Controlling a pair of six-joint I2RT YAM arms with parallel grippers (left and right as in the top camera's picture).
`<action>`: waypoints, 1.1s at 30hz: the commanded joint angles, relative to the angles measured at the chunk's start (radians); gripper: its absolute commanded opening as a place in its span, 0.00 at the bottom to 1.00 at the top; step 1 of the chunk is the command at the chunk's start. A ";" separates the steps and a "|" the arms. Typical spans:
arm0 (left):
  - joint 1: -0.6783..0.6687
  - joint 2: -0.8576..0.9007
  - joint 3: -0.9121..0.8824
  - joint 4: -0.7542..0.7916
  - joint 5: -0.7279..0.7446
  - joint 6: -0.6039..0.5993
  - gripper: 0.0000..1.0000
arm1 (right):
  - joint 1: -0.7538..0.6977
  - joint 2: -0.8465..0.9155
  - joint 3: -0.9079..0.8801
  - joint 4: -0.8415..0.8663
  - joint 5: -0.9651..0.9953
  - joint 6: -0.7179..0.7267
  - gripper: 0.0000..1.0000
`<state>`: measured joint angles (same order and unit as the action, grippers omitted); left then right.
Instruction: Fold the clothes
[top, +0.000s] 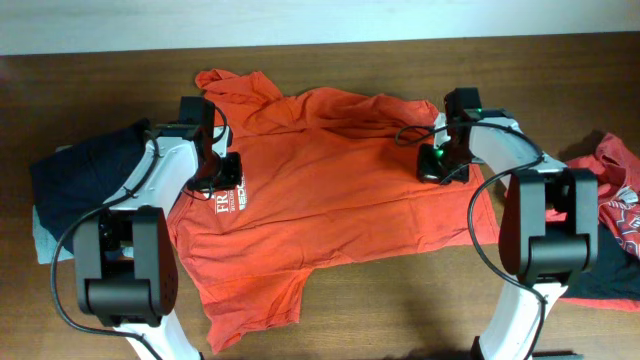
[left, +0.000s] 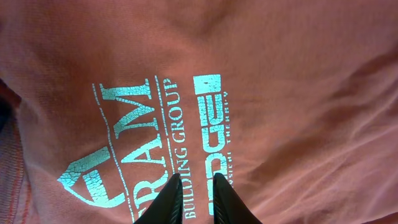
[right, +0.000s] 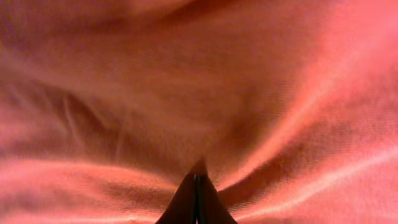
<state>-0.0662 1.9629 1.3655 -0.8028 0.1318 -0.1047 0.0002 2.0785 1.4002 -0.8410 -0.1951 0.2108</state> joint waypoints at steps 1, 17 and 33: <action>0.001 0.000 0.011 -0.003 0.011 0.032 0.17 | -0.025 0.085 -0.127 -0.087 0.209 0.117 0.04; 0.000 0.000 0.011 -0.032 0.011 0.084 0.18 | -0.026 -0.371 -0.138 -0.109 0.220 0.068 0.04; -0.029 0.001 0.010 0.010 0.011 0.146 0.34 | -0.158 -0.211 -0.138 0.314 0.074 -0.099 0.60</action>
<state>-0.0719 1.9629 1.3655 -0.7948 0.1318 -0.0170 -0.0929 1.8130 1.2667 -0.5472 -0.0959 0.1261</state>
